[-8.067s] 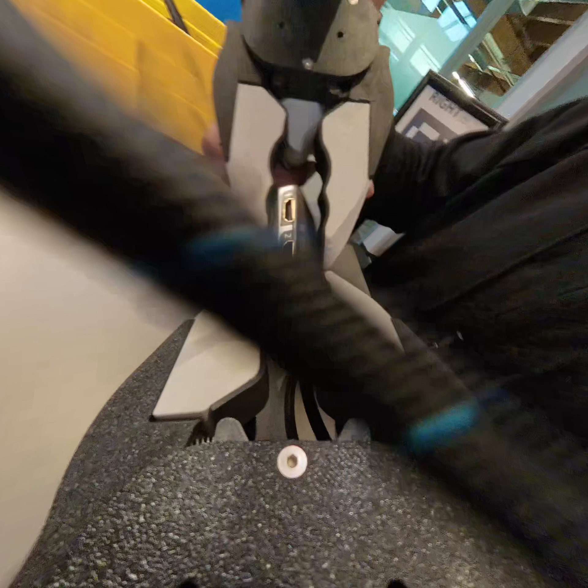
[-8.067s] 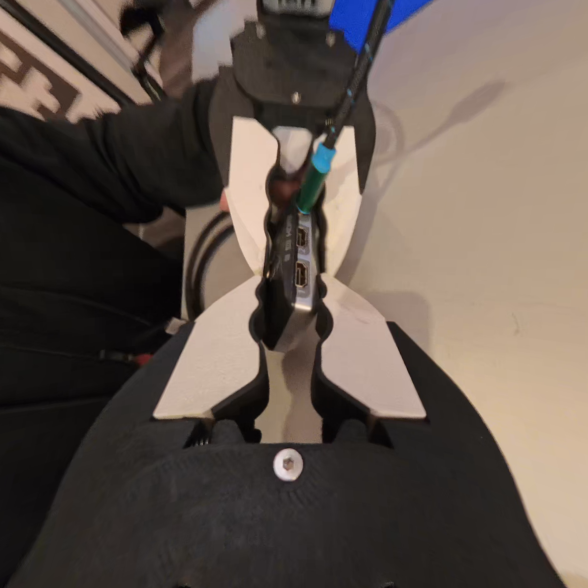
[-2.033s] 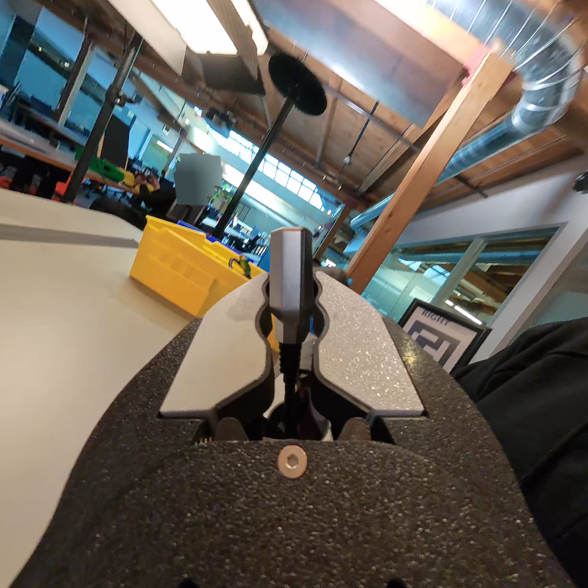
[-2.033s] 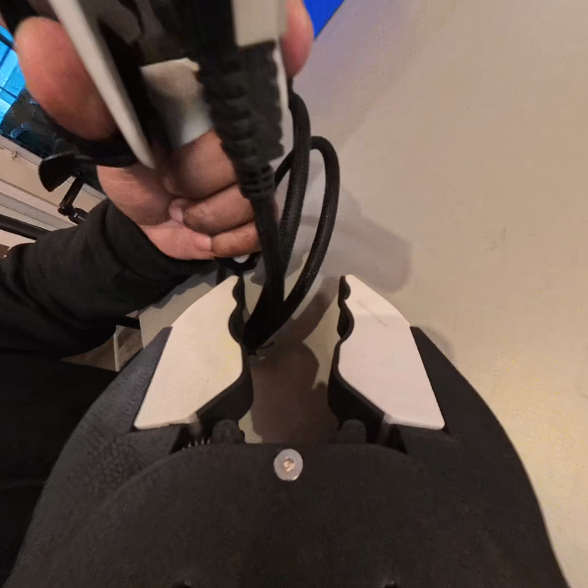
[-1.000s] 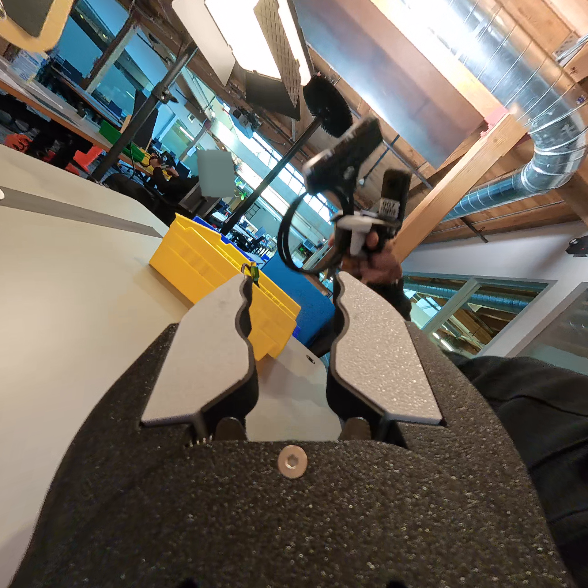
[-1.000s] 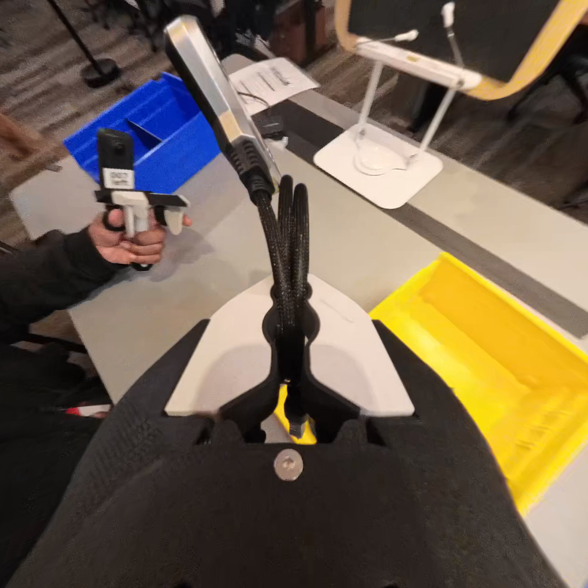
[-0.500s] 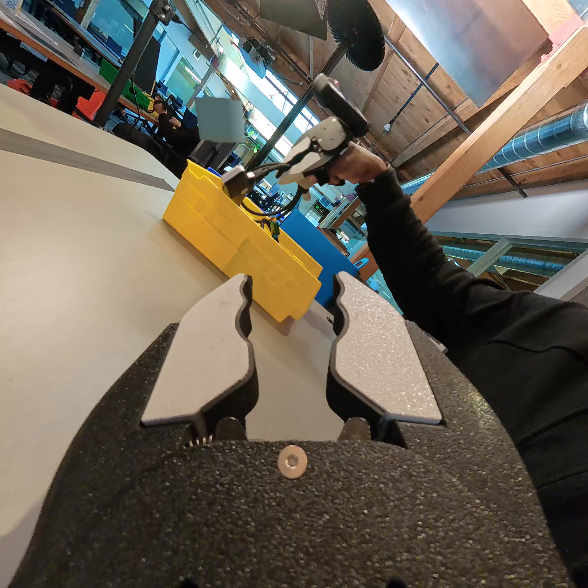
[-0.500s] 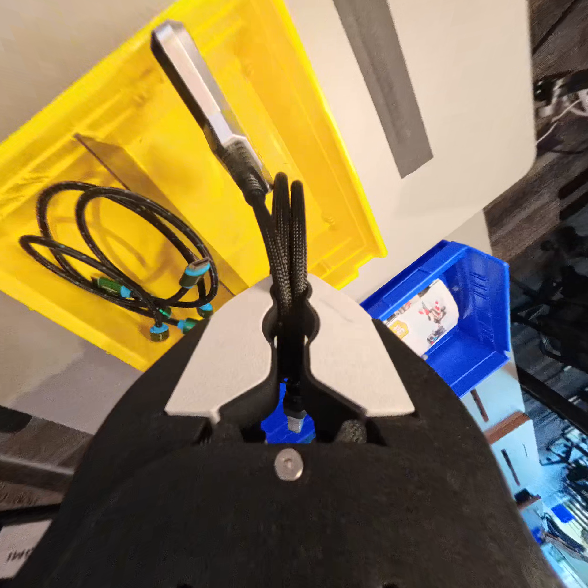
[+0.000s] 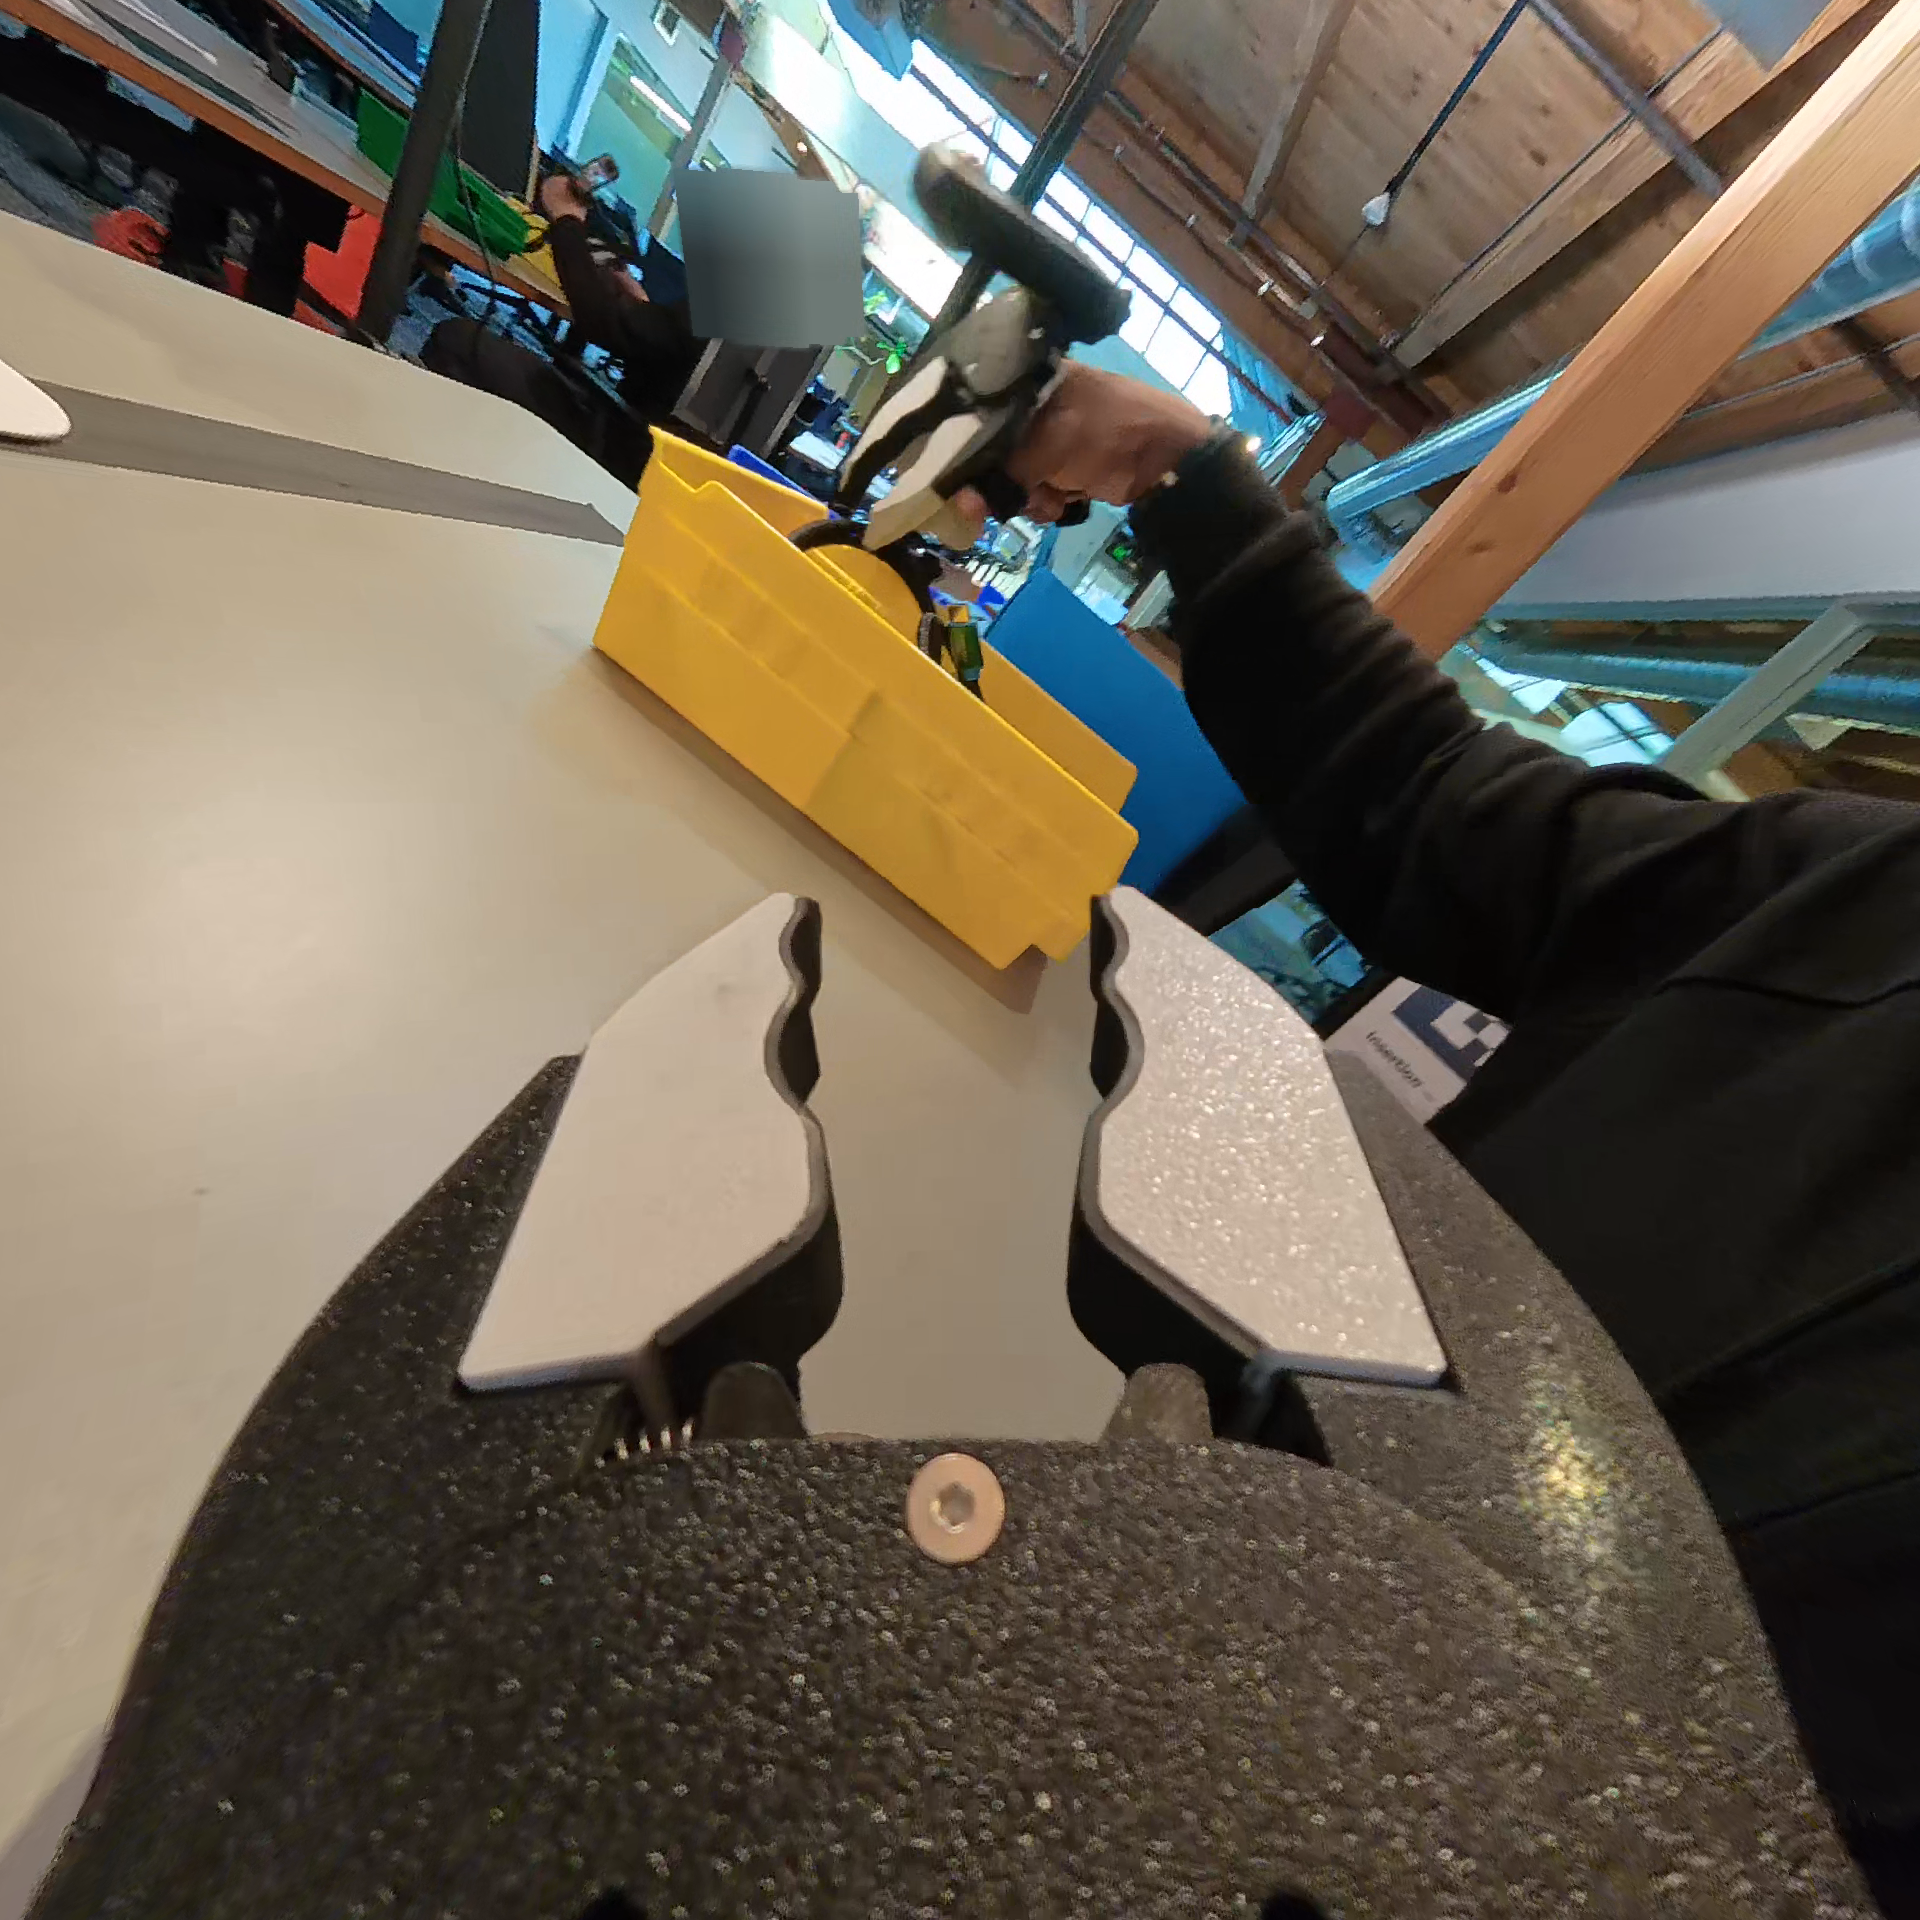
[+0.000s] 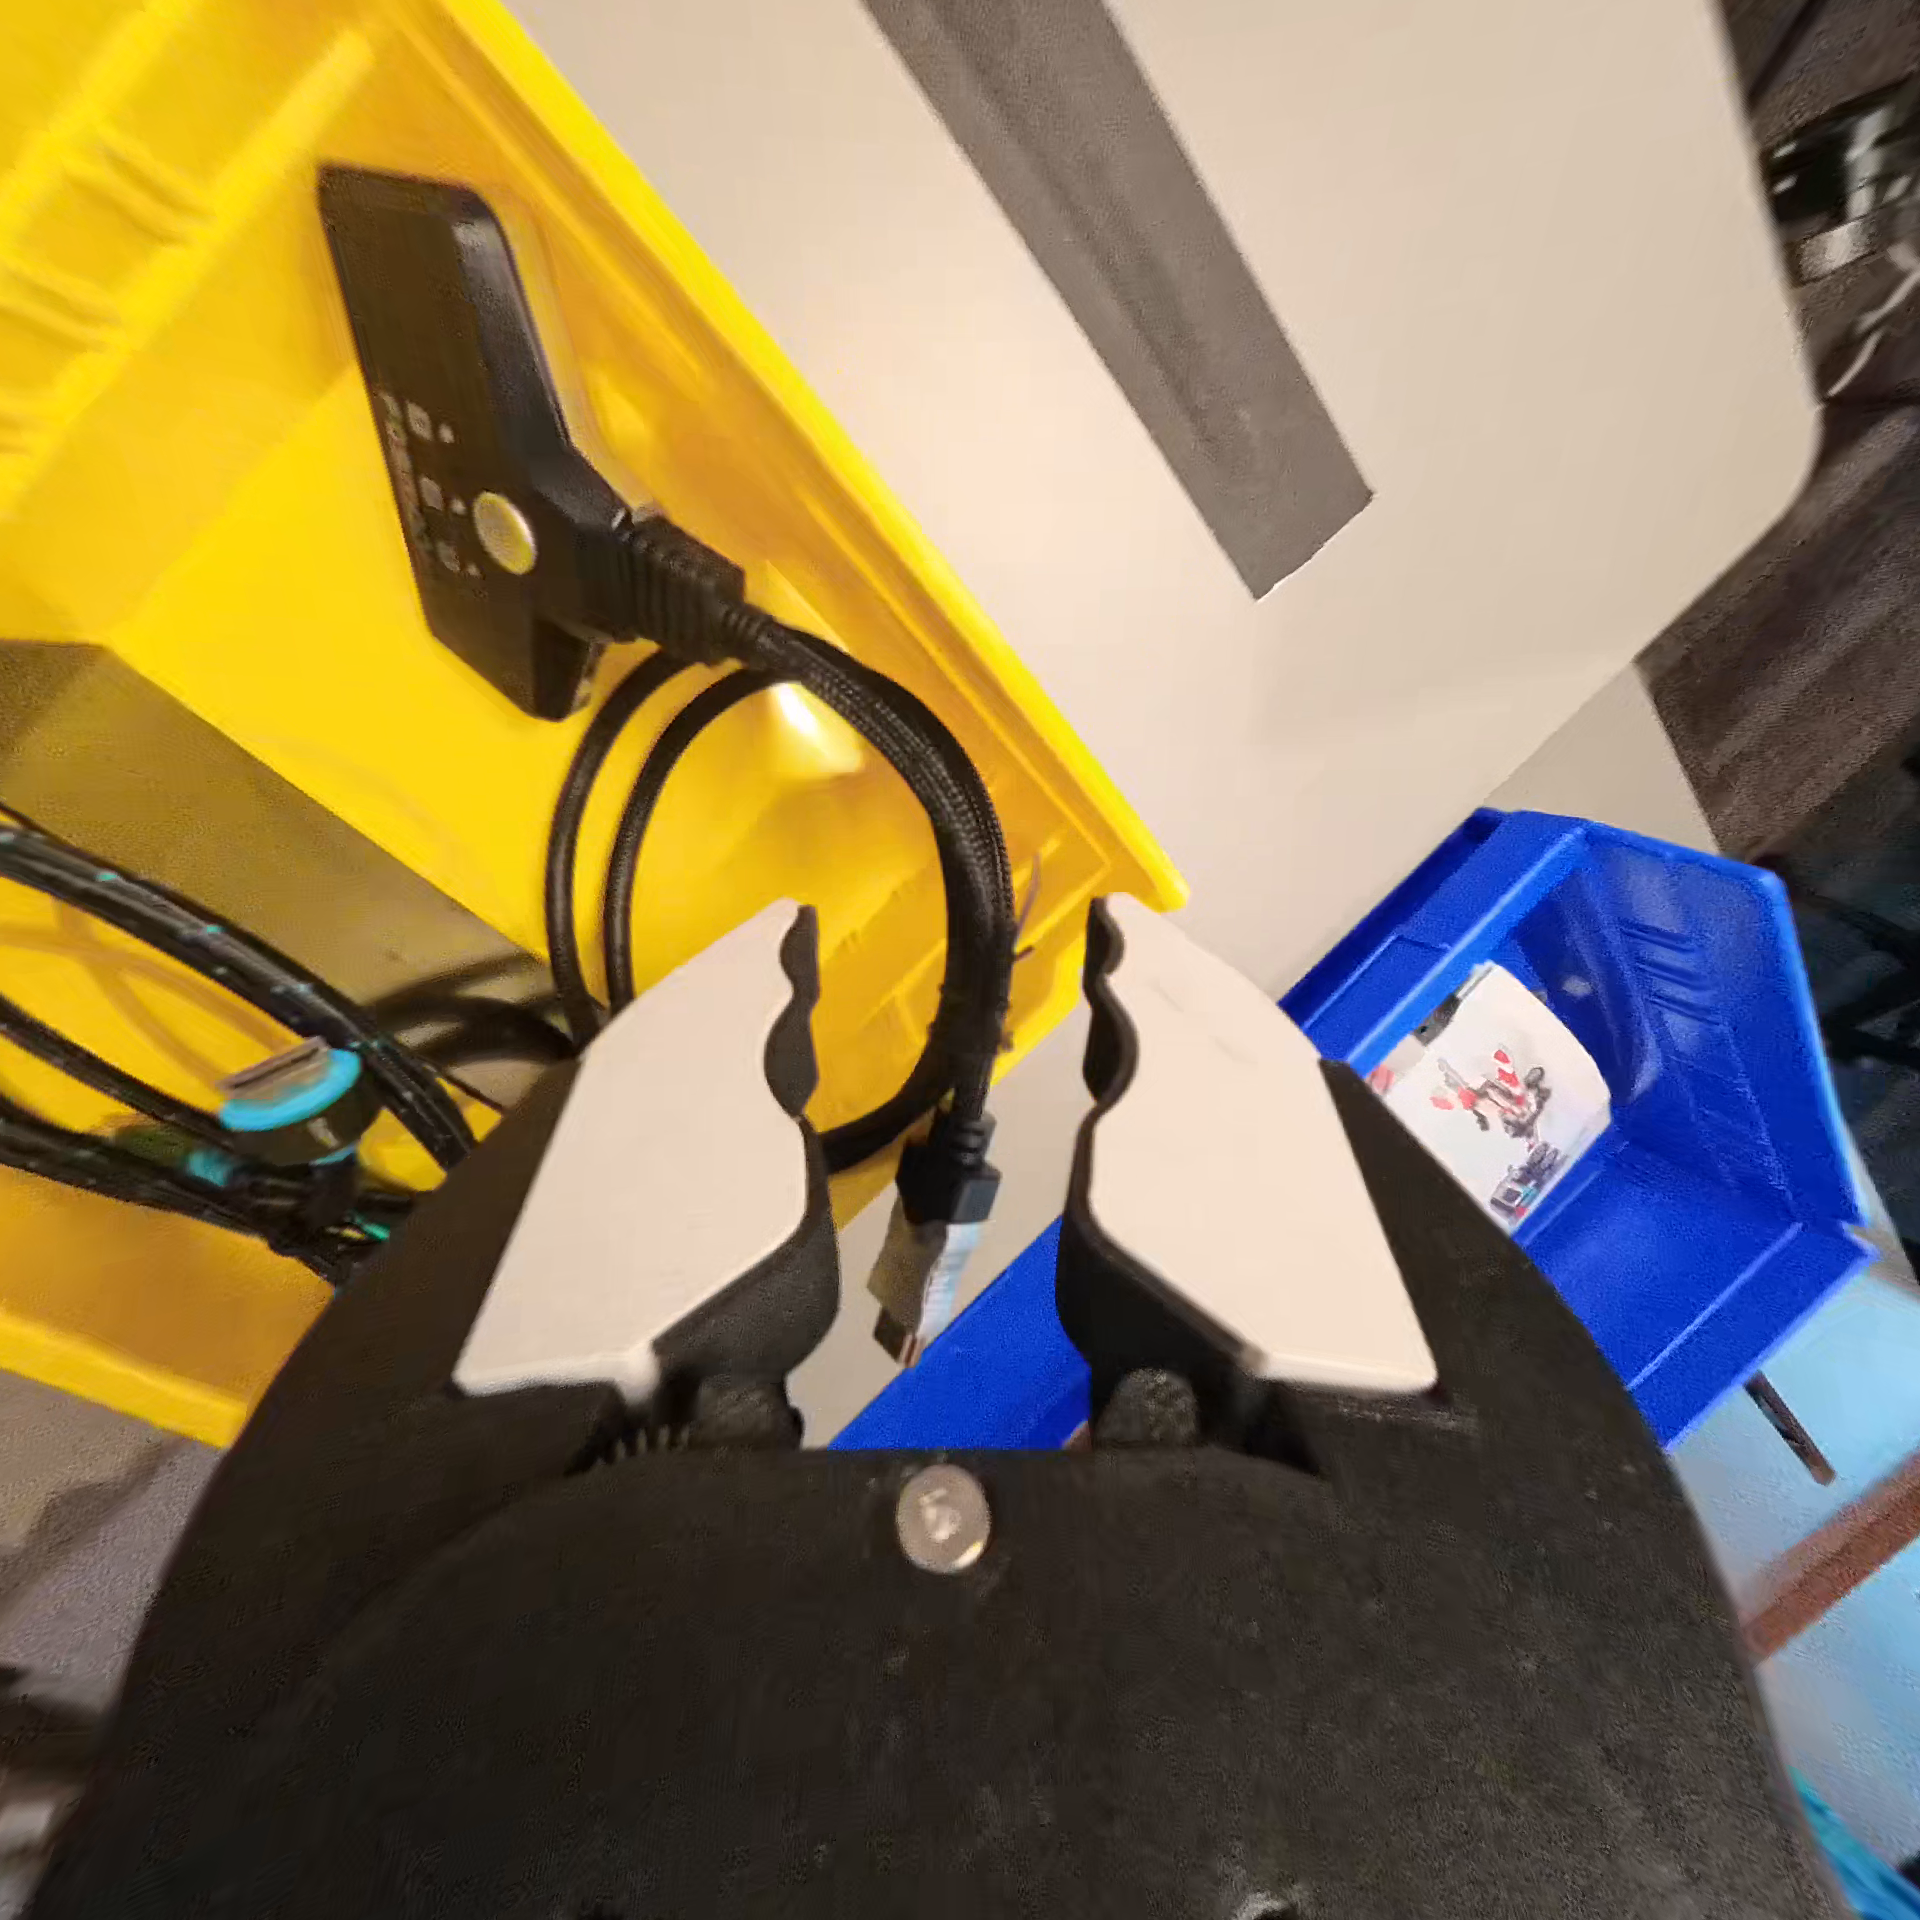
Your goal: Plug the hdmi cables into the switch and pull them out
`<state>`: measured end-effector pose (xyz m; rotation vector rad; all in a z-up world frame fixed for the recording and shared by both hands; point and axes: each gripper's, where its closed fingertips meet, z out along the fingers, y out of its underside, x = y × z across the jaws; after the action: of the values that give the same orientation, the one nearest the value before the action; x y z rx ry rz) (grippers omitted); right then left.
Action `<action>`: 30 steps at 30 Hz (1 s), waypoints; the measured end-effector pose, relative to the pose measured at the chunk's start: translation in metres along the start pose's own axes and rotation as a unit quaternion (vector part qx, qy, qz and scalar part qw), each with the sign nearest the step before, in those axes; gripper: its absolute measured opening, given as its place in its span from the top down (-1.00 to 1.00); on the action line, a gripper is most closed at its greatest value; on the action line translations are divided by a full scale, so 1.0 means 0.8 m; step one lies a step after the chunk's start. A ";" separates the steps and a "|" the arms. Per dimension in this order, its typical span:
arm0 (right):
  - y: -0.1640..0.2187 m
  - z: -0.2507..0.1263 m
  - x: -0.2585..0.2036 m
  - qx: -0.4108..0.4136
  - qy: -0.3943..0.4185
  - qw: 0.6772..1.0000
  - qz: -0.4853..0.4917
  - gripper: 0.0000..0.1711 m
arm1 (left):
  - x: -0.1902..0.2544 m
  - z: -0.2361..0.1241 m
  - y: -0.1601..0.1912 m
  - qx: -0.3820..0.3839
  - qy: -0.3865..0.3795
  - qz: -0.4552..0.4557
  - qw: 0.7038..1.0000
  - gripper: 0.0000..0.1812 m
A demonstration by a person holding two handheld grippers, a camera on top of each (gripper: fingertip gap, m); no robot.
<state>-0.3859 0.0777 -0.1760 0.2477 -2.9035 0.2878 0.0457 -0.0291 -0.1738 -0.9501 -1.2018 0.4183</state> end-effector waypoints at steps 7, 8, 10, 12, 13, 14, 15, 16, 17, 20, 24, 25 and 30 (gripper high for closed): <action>0.014 -0.094 -0.082 0.208 0.047 0.974 0.077 0.39 | -0.026 -0.039 -0.048 0.030 -0.202 0.176 0.963 0.50; 0.019 -0.101 -0.112 0.234 0.036 0.968 0.087 0.39 | -0.030 -0.051 -0.059 0.034 -0.248 0.210 0.945 0.51; 0.030 -0.109 -0.173 0.282 0.012 0.953 0.112 0.42 | -0.032 -0.082 -0.078 0.040 -0.333 0.262 0.905 0.52; 0.041 -0.105 -0.232 0.315 -0.013 0.939 0.138 0.42 | -0.033 -0.128 -0.090 0.042 -0.420 0.296 0.857 0.51; 0.046 -0.101 -0.259 0.329 -0.027 0.932 0.149 0.41 | -0.034 -0.160 -0.090 0.038 -0.471 0.302 0.828 0.50; 0.051 -0.096 -0.286 0.340 -0.043 0.926 0.156 0.40 | -0.034 -0.199 -0.089 0.031 -0.528 0.301 0.794 0.47; 0.055 -0.092 -0.311 0.348 -0.060 0.922 0.160 0.38 | -0.029 -0.240 -0.087 0.035 -0.579 0.298 0.758 0.44; 0.058 -0.088 -0.333 0.356 -0.072 0.918 0.161 0.36 | -0.023 -0.275 -0.084 0.046 -0.613 0.291 0.733 0.44; 0.060 -0.085 -0.352 0.364 -0.080 0.914 0.158 0.32 | -0.020 -0.300 -0.077 0.054 -0.629 0.276 0.725 0.42; 0.051 -0.088 -0.383 0.401 -0.068 0.902 0.145 0.30 | -0.032 -0.325 -0.050 0.037 -0.615 0.222 0.756 0.32; 0.031 -0.070 -0.394 0.392 -0.015 0.908 0.144 0.30 | -0.067 -0.319 -0.022 -0.052 -0.615 0.216 0.757 0.34; 0.027 -0.063 -0.389 0.384 0.014 0.912 0.146 0.35 | -0.077 -0.320 -0.015 -0.073 -0.618 0.217 0.752 0.44; 0.032 -0.028 -0.359 0.332 0.136 0.918 0.167 0.85 | -0.078 -0.331 -0.002 -0.089 -0.624 0.237 0.739 0.90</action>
<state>-0.1093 0.1490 -0.2241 -0.1826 -2.4555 1.2557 0.2668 -0.1797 -0.2241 -1.1481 -2.2247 1.5485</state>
